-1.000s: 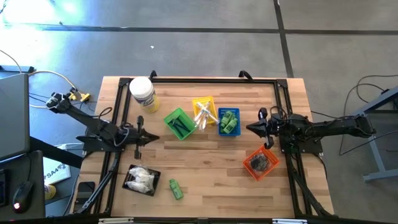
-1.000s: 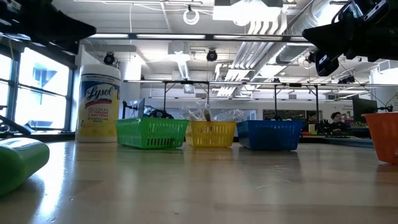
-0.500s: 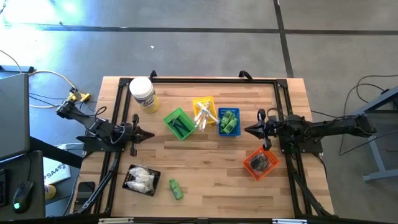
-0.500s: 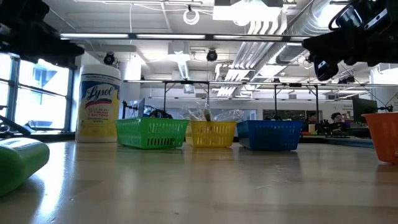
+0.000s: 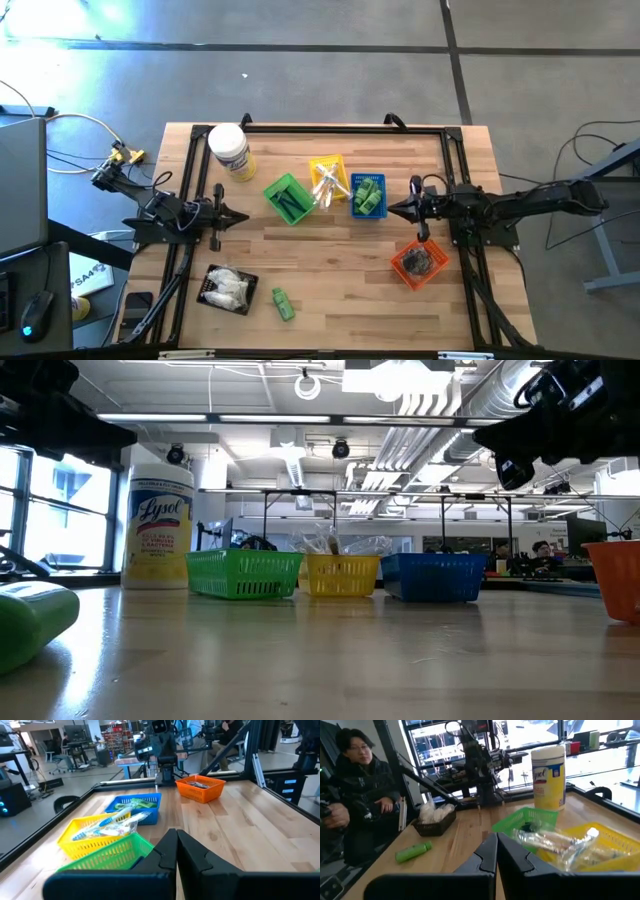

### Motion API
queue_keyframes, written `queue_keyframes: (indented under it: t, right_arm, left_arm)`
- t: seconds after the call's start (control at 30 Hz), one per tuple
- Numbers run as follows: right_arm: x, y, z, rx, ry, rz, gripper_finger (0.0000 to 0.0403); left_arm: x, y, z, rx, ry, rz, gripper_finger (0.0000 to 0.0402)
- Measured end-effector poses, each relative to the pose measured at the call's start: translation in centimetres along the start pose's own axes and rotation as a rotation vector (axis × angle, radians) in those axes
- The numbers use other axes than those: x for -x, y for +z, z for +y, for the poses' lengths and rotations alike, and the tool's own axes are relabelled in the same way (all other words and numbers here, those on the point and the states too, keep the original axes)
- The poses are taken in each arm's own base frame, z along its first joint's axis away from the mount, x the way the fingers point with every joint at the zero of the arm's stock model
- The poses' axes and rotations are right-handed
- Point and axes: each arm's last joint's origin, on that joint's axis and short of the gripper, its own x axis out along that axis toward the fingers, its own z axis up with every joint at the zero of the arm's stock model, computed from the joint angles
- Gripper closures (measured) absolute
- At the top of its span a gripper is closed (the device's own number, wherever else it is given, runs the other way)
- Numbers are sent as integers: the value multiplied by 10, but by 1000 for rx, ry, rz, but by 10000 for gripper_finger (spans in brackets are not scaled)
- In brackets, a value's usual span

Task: Pick & Place Travel size toiletries
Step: Put the green shampoo into the blue basket

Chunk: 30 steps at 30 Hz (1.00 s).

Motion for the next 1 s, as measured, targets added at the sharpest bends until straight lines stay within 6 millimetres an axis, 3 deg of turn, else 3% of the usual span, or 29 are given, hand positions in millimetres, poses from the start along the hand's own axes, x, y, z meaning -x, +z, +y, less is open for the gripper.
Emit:
queue_keyframes:
  t: [0.17, 0.37, 0.87, 1.0]
  right_arm:
    - [-24, 16, 12, 54, 36, 53, 401]
    - [-72, 23, 33, 104, 68, 167, 401]
    - [-213, 8, 97, -35, 217, 397, 400]
    - [-243, 0, 117, -65, 232, 480, 370]
  left_arm:
    - [0, -1, 0, -2, -1, 3, 401]
    - [0, 0, 0, 3, 0, -1, 401]
    - [0, 0, 0, 47, -3, -4, 401]
    - [0, 0, 0, 49, -3, -3, 401]
